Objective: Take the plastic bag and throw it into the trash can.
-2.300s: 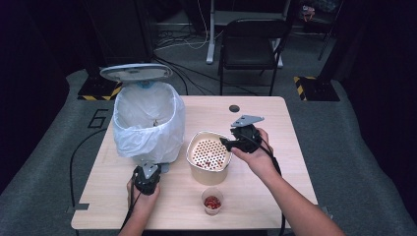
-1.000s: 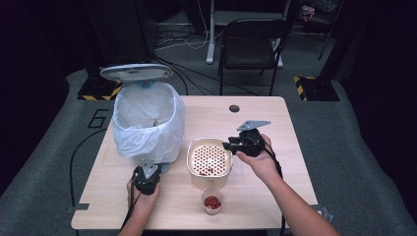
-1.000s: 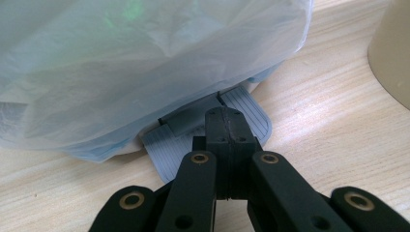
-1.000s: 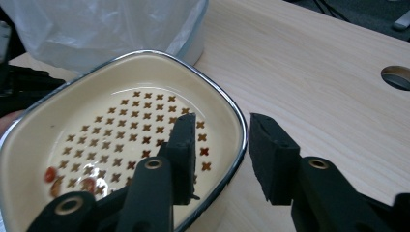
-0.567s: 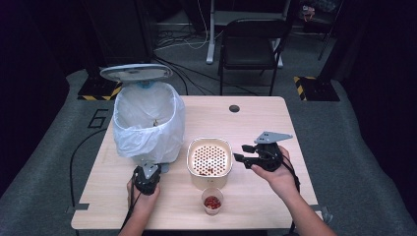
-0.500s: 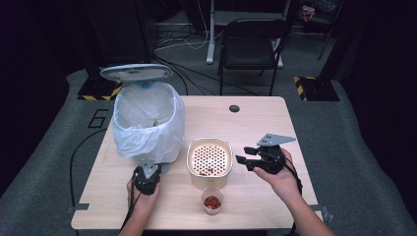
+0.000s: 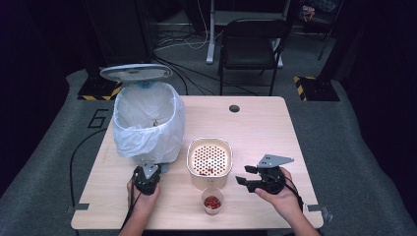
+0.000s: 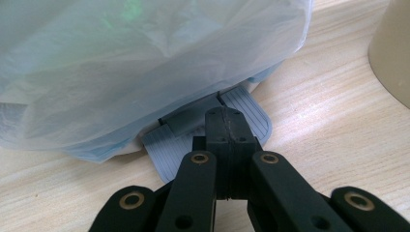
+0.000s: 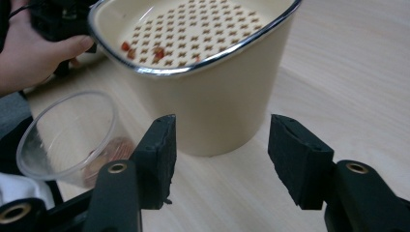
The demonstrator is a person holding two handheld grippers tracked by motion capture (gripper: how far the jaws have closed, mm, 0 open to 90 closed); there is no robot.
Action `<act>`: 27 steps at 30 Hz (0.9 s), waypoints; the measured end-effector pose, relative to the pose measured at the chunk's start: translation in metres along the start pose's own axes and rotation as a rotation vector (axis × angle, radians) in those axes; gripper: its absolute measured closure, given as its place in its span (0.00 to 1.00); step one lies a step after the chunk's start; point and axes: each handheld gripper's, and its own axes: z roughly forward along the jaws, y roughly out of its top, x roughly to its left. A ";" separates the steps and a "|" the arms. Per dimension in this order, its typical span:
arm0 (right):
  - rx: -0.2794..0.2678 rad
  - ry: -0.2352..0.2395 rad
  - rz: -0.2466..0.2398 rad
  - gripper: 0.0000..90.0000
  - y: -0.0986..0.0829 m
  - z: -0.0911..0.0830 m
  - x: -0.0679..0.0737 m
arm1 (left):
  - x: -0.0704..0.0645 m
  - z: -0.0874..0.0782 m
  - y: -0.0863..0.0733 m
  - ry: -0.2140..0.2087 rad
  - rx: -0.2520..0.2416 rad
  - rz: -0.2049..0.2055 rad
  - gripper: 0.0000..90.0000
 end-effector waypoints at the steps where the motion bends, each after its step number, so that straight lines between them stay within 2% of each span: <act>1: 0.000 0.000 0.000 0.48 0.000 0.000 0.000 | 0.000 0.000 0.000 0.000 0.000 0.000 1.00; 5: 0.010 0.021 -0.018 0.44 -0.011 0.004 0.008 | 0.000 0.000 0.000 0.000 0.000 0.001 1.00; 10: 0.045 0.038 -0.091 0.37 -0.023 0.013 0.023 | 0.000 0.000 0.000 0.002 0.002 0.002 1.00; 15: 0.059 0.104 -0.129 0.32 -0.024 0.017 0.034 | 0.000 0.000 0.000 0.002 0.000 0.001 1.00; 22: 0.065 0.156 -0.143 0.25 -0.024 0.019 0.043 | 0.000 0.000 0.000 0.003 -0.004 0.001 1.00; 27: 0.064 0.210 -0.158 0.22 -0.022 0.025 0.050 | 0.000 0.000 0.000 0.001 -0.004 0.001 1.00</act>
